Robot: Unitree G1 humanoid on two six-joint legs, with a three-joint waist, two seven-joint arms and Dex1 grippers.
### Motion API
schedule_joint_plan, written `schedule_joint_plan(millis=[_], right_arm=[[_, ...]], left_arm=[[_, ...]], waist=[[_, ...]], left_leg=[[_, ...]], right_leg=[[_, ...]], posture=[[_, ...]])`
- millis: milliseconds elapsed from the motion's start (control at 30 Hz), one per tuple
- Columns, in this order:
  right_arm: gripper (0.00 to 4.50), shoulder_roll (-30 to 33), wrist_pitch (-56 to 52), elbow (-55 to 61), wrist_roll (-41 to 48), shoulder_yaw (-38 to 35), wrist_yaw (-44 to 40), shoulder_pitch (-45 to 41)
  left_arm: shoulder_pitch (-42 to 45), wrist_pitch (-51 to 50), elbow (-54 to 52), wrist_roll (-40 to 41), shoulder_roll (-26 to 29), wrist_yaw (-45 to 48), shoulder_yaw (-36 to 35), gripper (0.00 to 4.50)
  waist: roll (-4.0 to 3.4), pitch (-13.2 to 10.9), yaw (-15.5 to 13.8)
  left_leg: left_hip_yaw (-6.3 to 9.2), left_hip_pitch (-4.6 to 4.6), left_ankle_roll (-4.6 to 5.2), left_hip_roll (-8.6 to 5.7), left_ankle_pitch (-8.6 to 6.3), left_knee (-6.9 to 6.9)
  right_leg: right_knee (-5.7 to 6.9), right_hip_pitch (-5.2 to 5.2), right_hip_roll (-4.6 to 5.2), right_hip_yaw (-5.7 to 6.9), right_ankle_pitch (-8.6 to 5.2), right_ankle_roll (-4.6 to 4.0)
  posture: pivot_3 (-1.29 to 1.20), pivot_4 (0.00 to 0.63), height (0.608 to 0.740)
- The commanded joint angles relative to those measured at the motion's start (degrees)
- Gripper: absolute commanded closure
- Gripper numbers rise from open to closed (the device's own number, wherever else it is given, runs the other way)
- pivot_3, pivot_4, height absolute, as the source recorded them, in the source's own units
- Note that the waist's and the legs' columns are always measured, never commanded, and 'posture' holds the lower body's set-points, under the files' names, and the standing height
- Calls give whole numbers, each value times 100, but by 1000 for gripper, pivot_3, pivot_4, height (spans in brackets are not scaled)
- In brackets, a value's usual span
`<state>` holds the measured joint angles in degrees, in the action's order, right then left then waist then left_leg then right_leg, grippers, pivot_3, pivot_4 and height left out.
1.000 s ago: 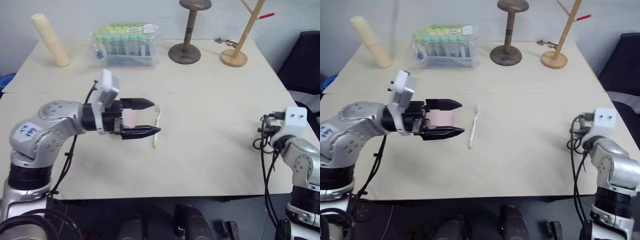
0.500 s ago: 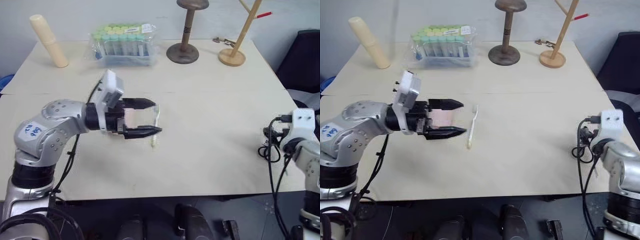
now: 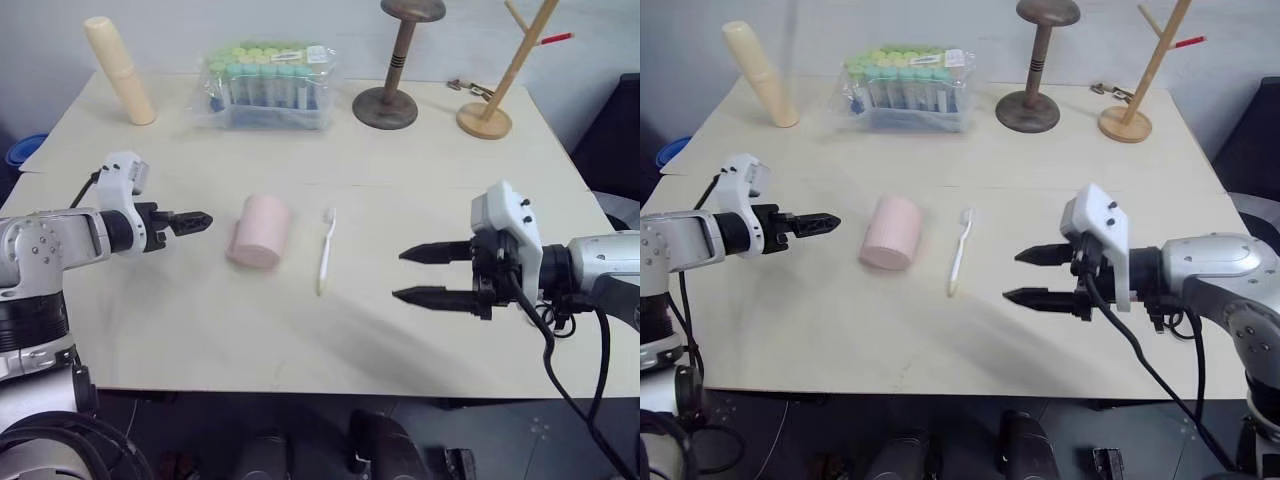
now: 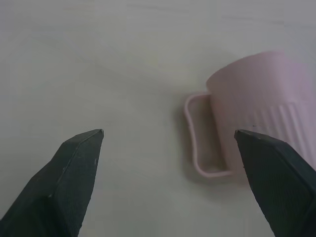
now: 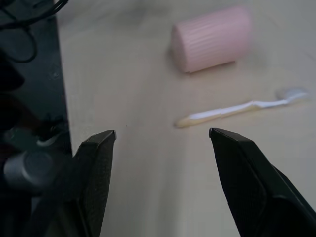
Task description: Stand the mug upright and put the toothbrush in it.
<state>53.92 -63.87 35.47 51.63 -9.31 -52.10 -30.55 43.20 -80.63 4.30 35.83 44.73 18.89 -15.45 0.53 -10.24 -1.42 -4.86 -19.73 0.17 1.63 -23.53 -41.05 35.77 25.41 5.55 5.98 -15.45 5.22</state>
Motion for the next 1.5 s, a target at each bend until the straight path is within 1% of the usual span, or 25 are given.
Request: schedule_joint_plan(millis=[33,133,333,400,467,667,800,833,900,967,1067,1167,1200,1267,1300,1333,1367,1433,1500], right_arm=[[1361,33,276,-153,-38,17,-6,-244],[1361,1,373,-238,-56,82,59,-286],[1361,-52,536,-200,-84,79,253,-145],[1315,-103,517,-206,-3,-15,389,-133],[1315,-128,487,-209,72,-83,485,-122],[1315,-28,514,-102,158,-220,616,100],[1315,-12,507,-50,222,-286,691,156],[1315,-12,514,-45,234,-298,717,168],[1315,-9,523,-36,246,-315,764,195],[1315,-33,530,-24,231,-345,864,249],[1315,-110,511,16,249,-396,1074,362],[1315,-218,538,70,277,-426,1292,462],[1315,-270,551,75,268,-430,1376,488],[1315,-434,585,34,202,-414,1613,521],[1315,-518,600,3,182,-405,1720,520],[1315,-606,601,-46,167,-393,1834,506],[1315,-669,589,-82,174,-393,1922,494],[1315,-741,555,-120,190,-382,2046,465],[1315,-734,503,-123,263,-389,2078,463]], left_arm=[[338,217,402,-202,-207,110,262,0],[558,360,818,-341,-385,207,427,0],[780,825,1696,-953,-525,450,1215,0],[859,1002,1971,-1120,-573,586,1405,400],[926,1119,2146,-1209,-607,754,1520,895],[1279,1405,2720,-1467,-801,968,1547,2884],[1380,1414,2873,-1583,-879,1126,1579,4199],[1389,1393,2869,-1590,-897,1151,1571,4453],[1386,1398,2814,-1600,-939,1159,1504,4453],[1385,1501,2539,-1459,-1081,1074,1183,4453],[1061,2199,1498,-1479,-1348,616,692,4453],[469,3161,498,-1703,-1700,100,461,4453],[277,3513,224,-1732,-1872,-40,395,4453],[-211,4950,-253,-2062,-2276,-332,433,4453],[-386,5558,-320,-2175,-2497,-496,403,4453],[-597,6224,-217,-2449,-2684,-759,472,4453],[-751,6662,-43,-2680,-2824,-1003,525,4453],[-944,7418,318,-3066,-2955,-1331,609,4453],[-1180,8157,629,-3318,-3045,-1411,742,4453]], waist=[[0,0,-21],[2,1,2],[2,1,25],[1,1,20],[1,1,9],[2,1,-25],[2,1,7],[2,1,10],[2,2,11],[2,1,1],[3,1,-10],[3,1,0],[3,1,1],[3,1,4],[3,1,2],[3,1,-3],[3,1,-6],[4,1,-8],[3,1,-7]], left_leg=[[1,-3,0,-4,0,-6],[0,-3,0,-2,1,-9],[-13,0,-1,1,1,2],[-15,2,-2,2,1,0],[-21,8,-2,1,2,-2],[-19,4,-1,-3,1,-9],[-19,4,-1,-1,1,-7],[-21,6,-1,-1,1,-6],[-21,6,-1,1,1,-6],[-21,6,-1,1,1,-6],[-12,-5,-1,1,1,-13],[0,-14,-1,3,1,-16],[2,-16,-1,4,1,-16],[3,-14,-1,4,1,-14],[1,-12,-1,4,1,-15],[0,-11,-1,4,1,-15],[-1,-11,-1,4,1,-17],[-3,-9,-1,3,1,-19],[-6,-8,0,2,1,-19]], right_leg=[[1,0,2,-1,4,6],[3,0,-2,0,5,8],[3,5,-5,5,5,8],[4,5,-5,4,5,8],[11,3,-4,-1,5,8],[12,2,0,-1,5,9],[11,2,-2,0,5,9],[12,3,-2,0,5,9],[12,3,-3,0,5,9],[12,3,-3,0,5,9],[10,4,2,4,5,9],[7,7,8,11,6,9],[8,8,8,13,6,9],[9,8,8,13,6,9],[10,8,10,12,6,9],[11,7,12,11,6,9],[11,7,12,11,6,9],[13,6,13,11,7,8],[13,6,12,11,9,8]], posture=[[0,150,740],[0,150,740],[0,150,740],[0,150,740],[0,150,740],[0,150,740],[0,150,740],[0,150,740],[0,150,740],[0,150,740],[0,150,740],[0,150,740],[0,150,740],[0,150,740],[0,150,740],[0,150,740],[0,150,740],[0,150,740],[0,150,740]])
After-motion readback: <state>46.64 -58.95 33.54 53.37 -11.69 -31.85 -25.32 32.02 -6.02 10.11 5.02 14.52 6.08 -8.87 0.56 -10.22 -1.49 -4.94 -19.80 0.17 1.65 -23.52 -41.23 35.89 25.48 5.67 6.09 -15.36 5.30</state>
